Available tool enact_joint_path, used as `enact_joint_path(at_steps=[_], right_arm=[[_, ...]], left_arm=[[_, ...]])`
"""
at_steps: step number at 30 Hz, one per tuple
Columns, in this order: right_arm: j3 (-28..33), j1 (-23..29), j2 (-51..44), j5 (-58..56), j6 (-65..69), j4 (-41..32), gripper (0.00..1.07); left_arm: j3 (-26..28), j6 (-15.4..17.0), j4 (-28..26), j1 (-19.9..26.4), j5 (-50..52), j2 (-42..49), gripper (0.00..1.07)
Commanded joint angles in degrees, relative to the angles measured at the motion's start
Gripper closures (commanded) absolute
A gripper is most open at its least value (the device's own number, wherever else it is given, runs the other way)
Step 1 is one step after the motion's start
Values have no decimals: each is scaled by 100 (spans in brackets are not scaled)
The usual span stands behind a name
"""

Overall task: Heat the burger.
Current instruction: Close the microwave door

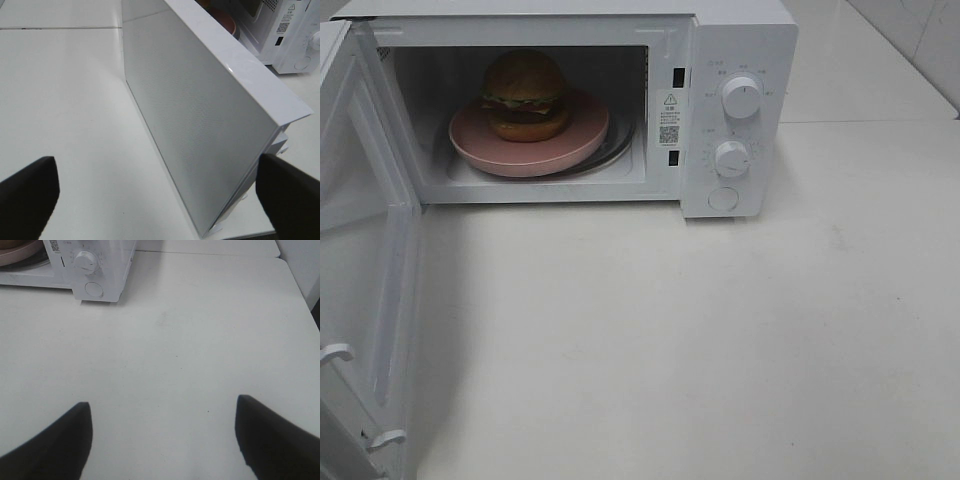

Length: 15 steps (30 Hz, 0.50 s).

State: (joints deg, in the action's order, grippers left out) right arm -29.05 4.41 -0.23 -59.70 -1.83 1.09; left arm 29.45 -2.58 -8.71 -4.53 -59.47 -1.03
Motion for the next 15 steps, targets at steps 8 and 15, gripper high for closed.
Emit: enact_joint_path(at_steps=[8,15], right_arm=[[6,-46,-155,46,-17,34,31],[6,-46,-155,46,-17,34,31]], left_arm=[[-11,17,-17,-29,34,-17,6],[-11,17,-17,-29,34,-17,6]])
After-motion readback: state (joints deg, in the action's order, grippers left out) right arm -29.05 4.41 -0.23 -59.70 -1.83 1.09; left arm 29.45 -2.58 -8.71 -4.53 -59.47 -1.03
